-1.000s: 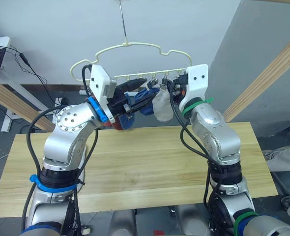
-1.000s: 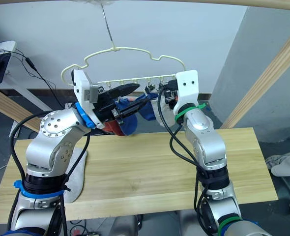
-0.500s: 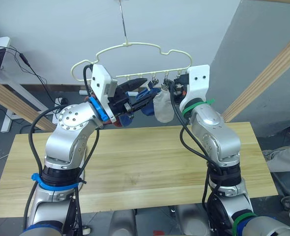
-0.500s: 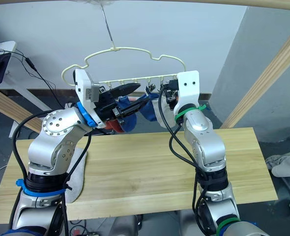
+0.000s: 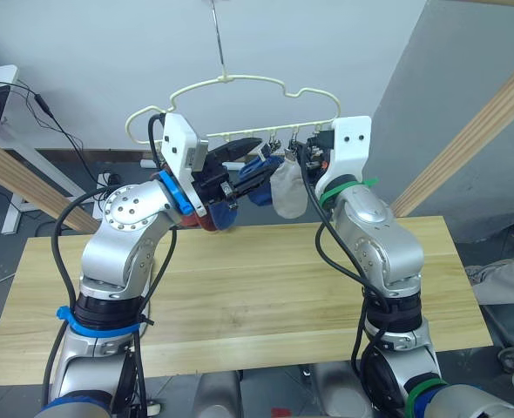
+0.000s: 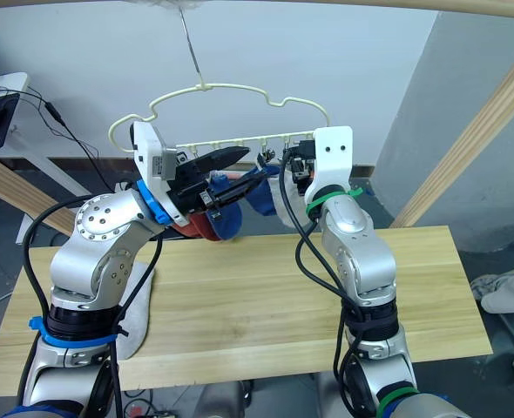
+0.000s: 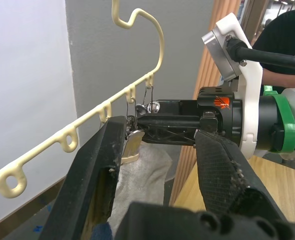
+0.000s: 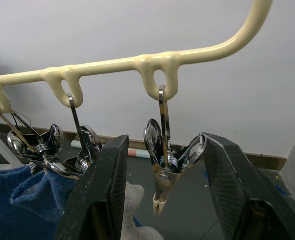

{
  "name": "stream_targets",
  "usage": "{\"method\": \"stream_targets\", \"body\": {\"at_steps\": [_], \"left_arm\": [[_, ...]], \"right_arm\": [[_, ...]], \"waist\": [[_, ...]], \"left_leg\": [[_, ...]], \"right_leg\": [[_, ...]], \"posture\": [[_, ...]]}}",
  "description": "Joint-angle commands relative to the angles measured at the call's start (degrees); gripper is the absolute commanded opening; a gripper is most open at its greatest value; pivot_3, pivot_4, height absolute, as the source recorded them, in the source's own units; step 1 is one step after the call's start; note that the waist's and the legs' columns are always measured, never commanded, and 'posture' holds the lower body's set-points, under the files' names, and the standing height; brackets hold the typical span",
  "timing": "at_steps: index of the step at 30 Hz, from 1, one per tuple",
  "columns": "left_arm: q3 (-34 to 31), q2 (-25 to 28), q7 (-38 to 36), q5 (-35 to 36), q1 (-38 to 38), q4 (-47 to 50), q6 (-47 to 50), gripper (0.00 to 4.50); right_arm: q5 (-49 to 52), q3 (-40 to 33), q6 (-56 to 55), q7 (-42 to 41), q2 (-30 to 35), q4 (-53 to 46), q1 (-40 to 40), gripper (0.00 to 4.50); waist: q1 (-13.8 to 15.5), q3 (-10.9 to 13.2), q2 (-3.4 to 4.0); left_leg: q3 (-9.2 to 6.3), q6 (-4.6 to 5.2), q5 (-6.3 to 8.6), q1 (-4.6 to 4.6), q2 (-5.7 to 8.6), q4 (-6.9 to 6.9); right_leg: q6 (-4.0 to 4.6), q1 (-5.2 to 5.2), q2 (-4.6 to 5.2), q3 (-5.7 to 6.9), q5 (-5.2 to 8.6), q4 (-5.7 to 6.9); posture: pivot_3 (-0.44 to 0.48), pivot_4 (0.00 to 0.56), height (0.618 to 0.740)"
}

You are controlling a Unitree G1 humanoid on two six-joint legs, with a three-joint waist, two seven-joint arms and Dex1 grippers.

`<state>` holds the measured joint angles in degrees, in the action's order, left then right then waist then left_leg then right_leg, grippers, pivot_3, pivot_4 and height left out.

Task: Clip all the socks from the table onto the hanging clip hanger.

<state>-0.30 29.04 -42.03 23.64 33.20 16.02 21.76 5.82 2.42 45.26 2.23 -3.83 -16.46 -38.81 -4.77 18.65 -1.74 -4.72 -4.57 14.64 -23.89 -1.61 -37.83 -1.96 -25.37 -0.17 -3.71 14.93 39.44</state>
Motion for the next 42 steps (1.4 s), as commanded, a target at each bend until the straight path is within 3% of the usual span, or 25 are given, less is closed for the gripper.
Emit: {"method": "stream_targets", "body": {"at_steps": [1, 25, 28, 31, 34, 42], "left_arm": [[-0.1, -0.1, -0.2, -0.1, 0.9, 1.6, -1.2, 2.47], [0.1, -0.3, 0.0, -0.3, 0.7, 2.0, -1.3, 2.47], [0.0, -0.4, 0.0, 0.1, 0.3, 2.3, -0.9, 2.47], [-0.3, -0.2, 0.1, 0.5, -0.5, 2.7, -0.5, 2.47], [-0.6, 0.0, 0.5, 0.3, -1.5, 3.3, -0.3, 2.47], [-3.7, 3.6, 2.7, -0.3, -8.7, 7.7, 2.3, 2.47]], "right_arm": [[0.6, 0.3, -2.0, -0.9, -0.4, -1.0, -1.3, 2.32], [0.3, 1.4, -6.8, -1.8, -2.9, 3.9, -3.8, 2.32], [0.2, 1.2, -6.9, -1.5, -2.8, 3.7, -3.8, 1.75], [0.1, 0.9, -7.0, -1.3, -2.6, 3.6, -3.9, 0.78], [0.1, 0.7, -7.2, -1.3, -2.4, 3.8, -4.1, 0.09], [0.3, 0.5, -7.4, -1.8, -1.6, 4.4, -4.9, 0.02]], "waist": [[0.0, 0.0, 0.0], [0.0, 0.0, 0.0], [0.0, 0.0, 0.0], [0.0, 0.0, 0.0], [0.0, 0.0, 0.0], [-0.2, 0.0, 0.0]], "left_leg": [[0.0, 0.0, 0.0, 0.0, 0.0, 0.0], [0.0, 0.0, 0.0, 0.0, 0.0, 0.0], [0.0, 0.0, 0.0, 0.0, 0.0, 0.0], [0.0, 0.0, 0.0, 0.0, 0.0, 0.0], [0.0, 0.0, 0.0, 0.0, -0.01, 0.0], [0.0, 0.0, 0.0, 0.01, -0.02, 0.02]], "right_leg": [[0.0, 0.0, 0.0, 0.0, 0.0, 0.0], [0.0, 0.0, 0.0, 0.0, 0.0, 0.0], [0.0, -0.01, 0.0, 0.01, 0.0, 0.01], [0.0, -0.01, 0.0, 0.0, 0.0, 0.01], [0.0, -0.01, 0.0, 0.0, 0.0, 0.01], [0.0, -0.01, 0.0, -0.01, 0.0, 0.01]], "posture": [[-0.059, 0.314, 0.735], [-0.047, 0.305, 0.735], [-0.05, 0.306, 0.735], [-0.051, 0.306, 0.735], [-0.051, 0.306, 0.735], [-0.044, 0.313, 0.735]]}}
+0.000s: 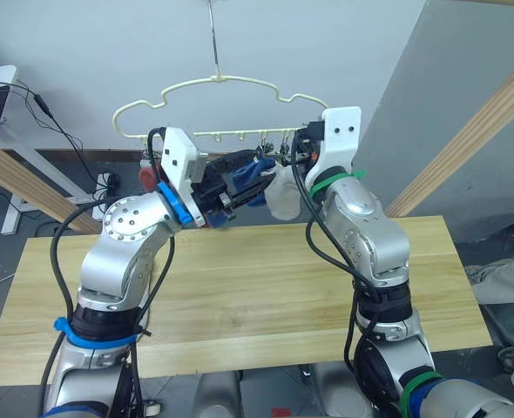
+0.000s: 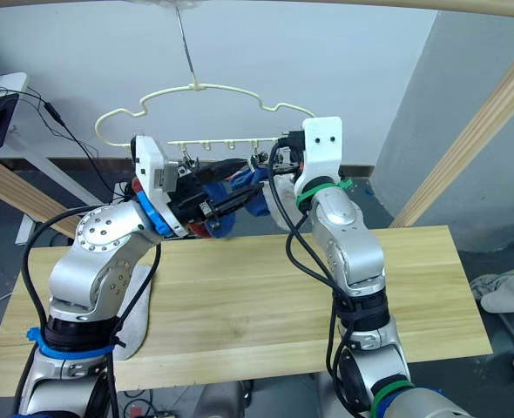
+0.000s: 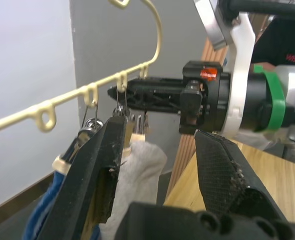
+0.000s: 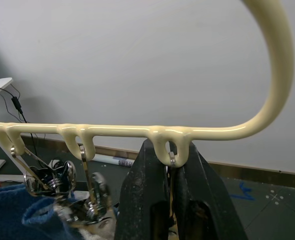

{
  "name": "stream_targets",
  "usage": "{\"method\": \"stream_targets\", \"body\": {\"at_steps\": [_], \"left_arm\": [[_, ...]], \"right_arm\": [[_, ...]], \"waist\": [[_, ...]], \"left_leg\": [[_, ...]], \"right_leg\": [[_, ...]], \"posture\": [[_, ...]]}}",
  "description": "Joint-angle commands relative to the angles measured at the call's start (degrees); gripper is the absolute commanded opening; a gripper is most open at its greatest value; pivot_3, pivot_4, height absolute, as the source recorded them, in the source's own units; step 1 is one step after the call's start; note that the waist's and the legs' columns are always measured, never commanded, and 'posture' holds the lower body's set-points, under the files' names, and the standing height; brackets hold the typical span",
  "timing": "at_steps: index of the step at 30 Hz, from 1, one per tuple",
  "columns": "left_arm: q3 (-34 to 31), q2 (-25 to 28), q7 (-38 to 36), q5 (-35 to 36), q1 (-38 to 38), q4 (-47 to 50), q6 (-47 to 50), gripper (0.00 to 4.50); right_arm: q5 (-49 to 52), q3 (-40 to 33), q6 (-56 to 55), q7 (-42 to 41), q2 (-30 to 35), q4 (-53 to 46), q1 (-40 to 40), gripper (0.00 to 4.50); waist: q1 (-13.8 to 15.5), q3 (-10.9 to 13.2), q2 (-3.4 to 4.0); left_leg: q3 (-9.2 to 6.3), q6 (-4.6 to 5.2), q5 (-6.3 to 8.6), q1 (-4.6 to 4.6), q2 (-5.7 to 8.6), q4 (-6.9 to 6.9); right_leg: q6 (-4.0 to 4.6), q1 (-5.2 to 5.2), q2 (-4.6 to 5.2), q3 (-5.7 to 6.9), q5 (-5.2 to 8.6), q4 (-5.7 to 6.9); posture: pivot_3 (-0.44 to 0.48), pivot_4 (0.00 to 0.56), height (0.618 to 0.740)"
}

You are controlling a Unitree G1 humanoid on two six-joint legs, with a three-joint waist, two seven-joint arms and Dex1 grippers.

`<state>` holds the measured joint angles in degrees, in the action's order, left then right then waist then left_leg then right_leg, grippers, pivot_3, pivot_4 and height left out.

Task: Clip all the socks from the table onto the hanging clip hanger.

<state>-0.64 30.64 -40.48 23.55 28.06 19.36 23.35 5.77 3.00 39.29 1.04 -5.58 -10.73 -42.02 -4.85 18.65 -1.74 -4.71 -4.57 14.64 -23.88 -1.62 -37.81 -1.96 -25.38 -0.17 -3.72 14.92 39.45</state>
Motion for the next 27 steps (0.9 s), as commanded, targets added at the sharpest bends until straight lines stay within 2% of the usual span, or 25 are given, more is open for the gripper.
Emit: {"method": "stream_targets", "body": {"at_steps": [1, 5, 8, 10, 13, 17, 24, 27], "left_arm": [[-5.2, 3.1, 1.5, 0.3, -6.6, 5.6, 1.9, 2.63], [-11.8, 6.1, 1.7, 1.1, -21.5, 9.0, 4.0, 3.59], [-16.1, 6.3, 2.6, -0.5, -29.9, 5.8, 2.7, 4.45], [-18.9, 5.7, 4.2, -2.5, -33.1, 0.0, -0.2, 4.45], [-21.5, 5.0, 6.3, -3.9, -33.9, -8.3, -2.3, 4.45], [-22.7, 4.7, 7.3, -4.2, -32.1, -20.4, -3.1, 4.45], [-21.3, 4.9, 8.3, -5.8, -27.3, -32.9, -3.8, 4.45], [-20.0, 5.4, 7.2, -7.1, -26.4, -37.1, -3.9, 3.87]], "right_arm": [[0.4, -0.2, -1.5, -0.8, 0.4, -1.2, -1.8, 0.01], [0.5, -0.7, -1.8, -1.7, 1.4, -0.3, -2.8, 0.0], [0.7, -1.1, -1.9, -2.2, 2.0, 0.4, -3.6, 0.0], [0.8, -1.1, -1.7, -2.5, 2.3, 0.5, -3.9, 0.0], [0.8, -1.2, -1.5, -3.0, 2.5, 0.8, -4.2, 0.0], [0.9, -0.8, -0.6, -3.3, 2.5, 0.2, -4.3, 0.0], [0.9, -0.5, 0.5, -3.7, 2.7, -0.7, -4.3, 0.0], [0.7, -0.5, 0.8, -3.9, 2.7, -1.0, -4.3, 0.0]], "waist": [[-0.2, 0.0, 0.0], [-0.3, 0.0, 0.02], [0.1, 0.0, 0.04], [0.5, 0.0, 0.05], [0.6, 0.0, 0.07], [0.5, 0.0, 0.07], [0.3, 0.0, 0.07], [0.2, 0.0, 0.06]], "left_leg": [[0.02, 0.0, 0.0, 0.01, -0.01, 0.01], [0.05, 0.01, 0.01, 0.05, -0.09, 0.11], [0.02, 0.01, 0.01, 0.02, -0.08, 0.16], [0.02, 0.01, 0.0, 0.02, -0.04, 0.15], [0.05, 0.01, 0.0, 0.02, -0.03, 0.15], [0.12, 0.01, 0.0, 0.02, -0.06, 0.15], [0.1, 0.0, 0.0, 0.02, -0.06, 0.35], [0.09, 0.0, 0.0, 0.04, -0.06, 0.52]], "right_leg": [[0.0, 0.0, 0.0, -0.02, 0.0, 0.01], [0.0, -0.06, 0.0, -0.05, 0.0, 0.02], [0.01, -0.09, 0.07, -0.02, 0.01, -0.02], [0.01, -0.09, 0.09, -0.01, 0.01, -0.04], [0.0, -0.09, 0.06, -0.02, 0.02, -0.13], [0.0, -0.09, 0.03, -0.03, 0.01, -0.21], [0.02, -0.1, 0.09, -0.01, -0.01, -0.3], [0.07, -0.11, 0.18, 0.02, -0.04, -0.34]], "posture": [[-0.041, 0.313, 0.735], [-0.028, 0.317, 0.735], [-0.021, 0.323, 0.735], [-0.021, 0.323, 0.735], [-0.021, 0.326, 0.735], [-0.026, 0.327, 0.735], [-0.044, 0.33, 0.735], [-0.047, 0.333, 0.735]]}}
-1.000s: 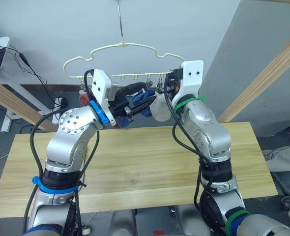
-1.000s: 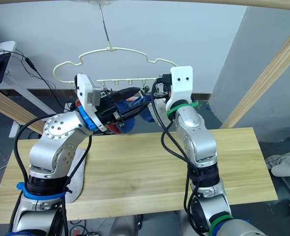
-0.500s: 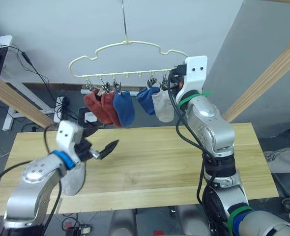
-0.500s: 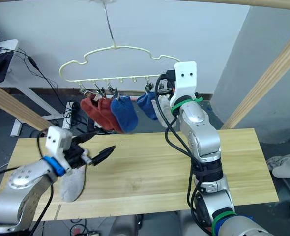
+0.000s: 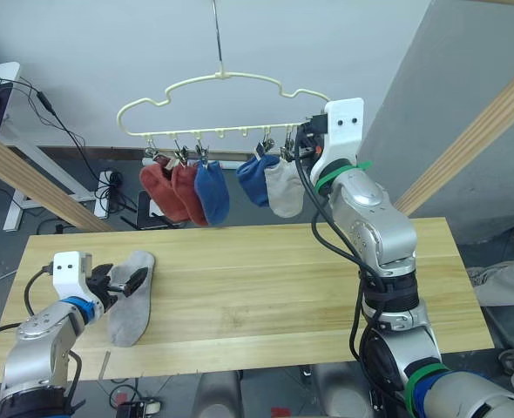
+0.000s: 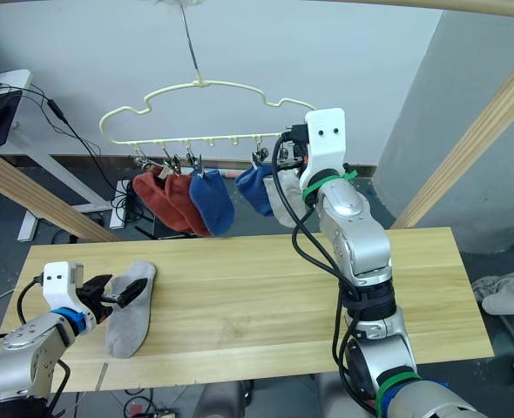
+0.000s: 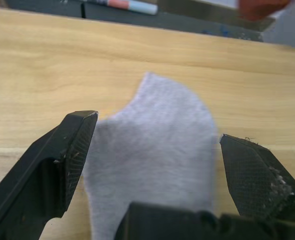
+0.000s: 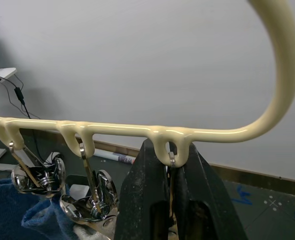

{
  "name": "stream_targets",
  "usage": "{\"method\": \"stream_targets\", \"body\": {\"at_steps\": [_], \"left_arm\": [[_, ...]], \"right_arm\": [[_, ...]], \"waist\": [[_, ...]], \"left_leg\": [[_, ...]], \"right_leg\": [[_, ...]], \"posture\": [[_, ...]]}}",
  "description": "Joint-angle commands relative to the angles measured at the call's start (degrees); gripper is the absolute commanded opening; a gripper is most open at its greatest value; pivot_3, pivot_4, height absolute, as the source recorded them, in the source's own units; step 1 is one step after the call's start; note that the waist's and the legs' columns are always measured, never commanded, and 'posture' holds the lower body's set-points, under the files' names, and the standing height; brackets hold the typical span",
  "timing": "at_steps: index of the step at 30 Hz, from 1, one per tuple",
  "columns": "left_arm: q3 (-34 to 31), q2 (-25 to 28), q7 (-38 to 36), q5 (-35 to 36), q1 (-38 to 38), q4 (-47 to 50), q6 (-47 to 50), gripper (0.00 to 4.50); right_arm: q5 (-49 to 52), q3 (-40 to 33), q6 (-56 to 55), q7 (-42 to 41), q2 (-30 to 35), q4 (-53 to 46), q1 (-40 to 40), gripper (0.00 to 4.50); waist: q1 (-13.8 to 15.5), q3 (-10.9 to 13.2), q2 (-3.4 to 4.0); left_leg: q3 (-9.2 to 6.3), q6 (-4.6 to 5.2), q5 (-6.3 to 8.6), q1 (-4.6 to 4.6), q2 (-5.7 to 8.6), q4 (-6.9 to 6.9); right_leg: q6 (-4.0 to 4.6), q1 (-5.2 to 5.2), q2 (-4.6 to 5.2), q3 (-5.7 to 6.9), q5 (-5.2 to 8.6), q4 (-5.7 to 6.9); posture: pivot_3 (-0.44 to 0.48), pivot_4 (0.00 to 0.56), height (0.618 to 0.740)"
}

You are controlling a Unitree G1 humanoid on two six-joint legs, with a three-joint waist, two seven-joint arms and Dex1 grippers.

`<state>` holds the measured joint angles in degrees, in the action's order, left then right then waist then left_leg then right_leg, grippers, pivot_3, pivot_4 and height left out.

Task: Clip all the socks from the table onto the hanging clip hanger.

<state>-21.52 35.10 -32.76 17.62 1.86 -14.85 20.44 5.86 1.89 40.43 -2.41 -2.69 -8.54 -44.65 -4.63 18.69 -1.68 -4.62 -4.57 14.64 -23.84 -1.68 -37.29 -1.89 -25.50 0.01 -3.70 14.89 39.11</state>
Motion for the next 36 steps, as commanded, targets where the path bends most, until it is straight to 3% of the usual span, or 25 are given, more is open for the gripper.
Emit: {"method": "stream_targets", "body": {"at_steps": [1, 8, 13, 21, 29, 32, 36], "left_arm": [[1.3, 1.1, -1.3, -1.4, -0.3, -3.8, -0.8, 3.55], [3.0, 1.8, -3.8, -1.9, -2.4, -5.9, 0.9, 1.42], [4.6, 1.4, -6.3, -1.5, -2.1, -2.4, -0.6, 0.04], [7.8, -1.7, -9.2, 4.4, 4.7, 11.0, 4.8, 0.04], [14.8, -1.1, -16.0, 10.6, 7.8, 27.2, 11.2, 0.04], [19.3, -2.0, -17.9, 10.5, 12.2, 29.5, 10.8, 0.04], [23.2, -7.2, -16.1, 8.9, 19.4, 27.5, 8.6, 0.04]], "right_arm": [[0.6, 0.7, -0.2, -0.5, -0.2, -3.3, -1.7, 0.0], [0.4, 0.9, 0.5, -0.4, -0.2, -4.2, -1.4, 0.0], [0.4, 1.0, 0.7, -0.4, -0.2, -4.4, -1.3, 0.0], [0.4, 1.1, 0.8, -0.2, -0.3, -4.5, -1.0, 0.0], [0.4, 1.2, 1.1, -0.2, -0.4, -5.0, -0.6, 0.0], [0.5, 1.2, 1.2, -0.2, -0.4, -5.1, -0.7, 0.0], [0.4, 1.2, 1.2, -0.2, -0.5, -5.0, -0.9, 0.0]], "waist": [[-0.1, 0.0, 0.0], [-0.1, 0.0, 0.01], [-0.1, 0.0, 0.01], [-0.1, 0.0, -0.01], [-0.3, 0.0, -0.01], [-0.2, 0.0, -0.01], [-0.2, 0.0, -0.02]], "left_leg": [[0.0, 0.0, 0.0, 0.01, 0.0, 0.05], [0.04, 0.0, 0.0, 0.06, -0.02, 0.29], [0.07, -0.01, -0.01, 0.08, 0.0, 0.27], [0.01, -0.02, -0.02, -0.02, 0.01, 0.24], [0.06, -0.01, -0.01, 0.0, -0.05, 0.31], [0.06, -0.02, -0.01, -0.02, 0.02, 0.25], [0.1, -0.01, -0.02, -0.01, 0.09, 0.2]], "right_leg": [[0.0, -0.01, 0.05, 0.0, 0.0, -0.01], [0.0, -0.09, 0.16, -0.01, 0.0, -0.03], [0.0, -0.09, 0.18, -0.05, 0.0, -0.02], [0.01, -0.09, 0.15, 0.04, -0.01, -0.03], [0.01, -0.12, 0.15, 0.02, -0.01, -0.05], [0.01, -0.11, 0.07, 0.02, -0.01, -0.04], [0.0, -0.07, -0.01, 0.0, -0.01, -0.04]], "posture": [[-0.052, 0.333, 0.735], [-0.061, 0.337, 0.735], [-0.061, 0.337, 0.735], [-0.061, 0.334, 0.735], [-0.063, 0.333, 0.735], [-0.063, 0.333, 0.735], [-0.069, 0.328, 0.735]]}}
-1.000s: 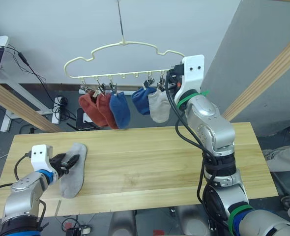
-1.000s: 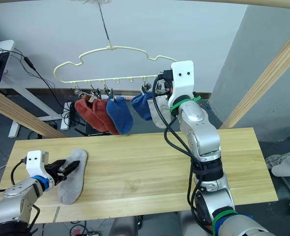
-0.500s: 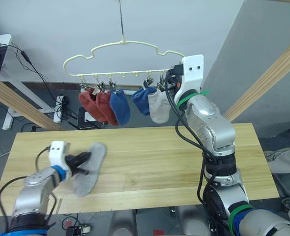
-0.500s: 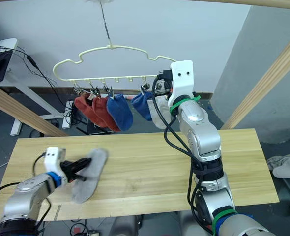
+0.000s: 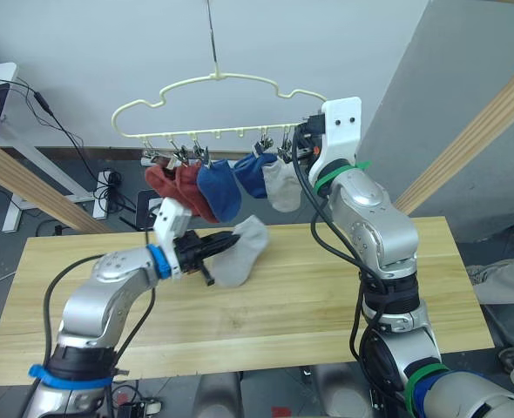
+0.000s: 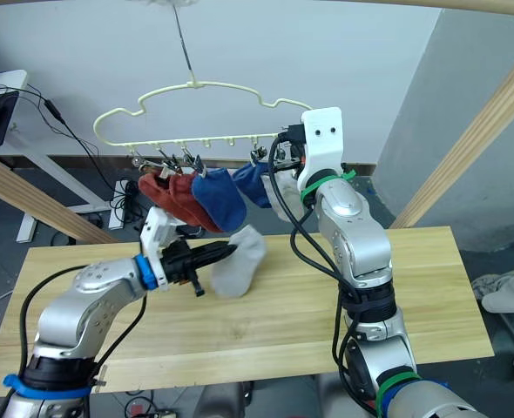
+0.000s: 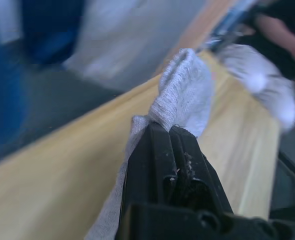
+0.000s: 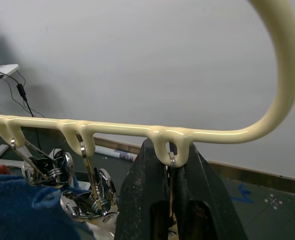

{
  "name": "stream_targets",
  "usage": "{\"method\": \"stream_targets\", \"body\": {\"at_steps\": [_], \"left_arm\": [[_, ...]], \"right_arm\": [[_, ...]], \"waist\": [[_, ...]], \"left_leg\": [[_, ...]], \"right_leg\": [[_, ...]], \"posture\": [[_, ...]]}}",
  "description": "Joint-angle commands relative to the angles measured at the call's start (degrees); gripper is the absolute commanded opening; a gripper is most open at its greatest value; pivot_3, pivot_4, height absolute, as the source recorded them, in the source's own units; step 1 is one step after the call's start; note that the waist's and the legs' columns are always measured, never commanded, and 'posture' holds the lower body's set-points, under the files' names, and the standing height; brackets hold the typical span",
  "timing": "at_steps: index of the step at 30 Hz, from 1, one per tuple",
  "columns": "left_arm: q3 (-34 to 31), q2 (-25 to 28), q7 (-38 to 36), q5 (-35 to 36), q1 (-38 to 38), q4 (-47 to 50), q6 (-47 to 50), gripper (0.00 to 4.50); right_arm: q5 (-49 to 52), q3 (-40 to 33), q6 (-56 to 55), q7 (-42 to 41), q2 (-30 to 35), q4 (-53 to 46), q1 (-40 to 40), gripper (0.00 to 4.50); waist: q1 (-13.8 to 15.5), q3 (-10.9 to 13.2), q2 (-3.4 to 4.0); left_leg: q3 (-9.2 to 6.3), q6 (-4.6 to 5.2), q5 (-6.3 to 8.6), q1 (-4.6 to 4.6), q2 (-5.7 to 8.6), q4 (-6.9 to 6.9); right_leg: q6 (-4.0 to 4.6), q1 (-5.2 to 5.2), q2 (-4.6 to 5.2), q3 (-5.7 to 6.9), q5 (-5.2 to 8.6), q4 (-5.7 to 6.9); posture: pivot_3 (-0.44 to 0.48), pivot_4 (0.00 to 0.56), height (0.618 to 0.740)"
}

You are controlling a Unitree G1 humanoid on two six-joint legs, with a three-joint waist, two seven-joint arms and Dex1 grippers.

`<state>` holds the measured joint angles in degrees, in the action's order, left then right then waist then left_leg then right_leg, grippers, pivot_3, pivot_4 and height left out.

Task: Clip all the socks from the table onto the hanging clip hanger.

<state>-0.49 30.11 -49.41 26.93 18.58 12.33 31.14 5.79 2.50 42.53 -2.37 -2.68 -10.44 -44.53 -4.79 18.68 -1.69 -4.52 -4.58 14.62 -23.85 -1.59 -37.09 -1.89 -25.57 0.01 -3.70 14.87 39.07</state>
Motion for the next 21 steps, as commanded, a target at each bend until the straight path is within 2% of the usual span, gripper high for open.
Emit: {"method": "stream_targets", "body": {"at_steps": [1, 6, 13, 21], "left_arm": [[3.2, -3.7, 1.1, -1.3, 4.4, -0.8, -3.2, 0.04], [5.3, -7.7, 2.7, -4.3, 8.5, -5.7, -7.0, 0.04], [6.6, -14.9, 8.7, -10.4, 15.0, -16.1, -14.6, 0.04], [6.0, -17.6, 10.6, -11.7, 17.1, -19.5, -16.2, 0.04]], "right_arm": [[0.5, 0.6, -0.8, -0.1, -0.6, -3.1, -1.0, 0.0], [0.5, 0.6, -0.7, 0.0, -0.8, -3.2, -1.1, 0.0], [0.6, 0.6, -0.6, 0.1, -1.1, -3.5, -1.1, 0.0], [0.5, 0.3, -0.5, 0.2, -1.1, -3.5, -1.2, 0.0]], "waist": [[0.0, 0.0, 0.0], [-0.4, 0.0, -0.01], [0.0, 0.0, -0.01], [-0.3, 0.0, -0.01]], "left_leg": [[-0.01, 0.0, 0.0, -0.01, 0.0, 0.01], [0.0, 0.01, 0.0, 0.02, -0.1, 0.04], [0.0, 0.01, -0.01, -0.06, 0.05, -0.11], [0.0, 0.02, 0.0, -0.03, -0.05, -0.05]], "right_leg": [[0.0, 0.01, 0.0, 0.01, 0.0, -0.01], [0.0, -0.01, -0.04, 0.01, 0.0, 0.0], [-0.01, 0.0, 0.02, 0.0, -0.01, 0.02], [-0.04, -0.01, -0.04, 0.02, -0.03, 0.03]], "posture": [[-0.076, 0.325, 0.735], [-0.076, 0.321, 0.735], [-0.085, 0.318, 0.735], [-0.095, 0.316, 0.735]]}}
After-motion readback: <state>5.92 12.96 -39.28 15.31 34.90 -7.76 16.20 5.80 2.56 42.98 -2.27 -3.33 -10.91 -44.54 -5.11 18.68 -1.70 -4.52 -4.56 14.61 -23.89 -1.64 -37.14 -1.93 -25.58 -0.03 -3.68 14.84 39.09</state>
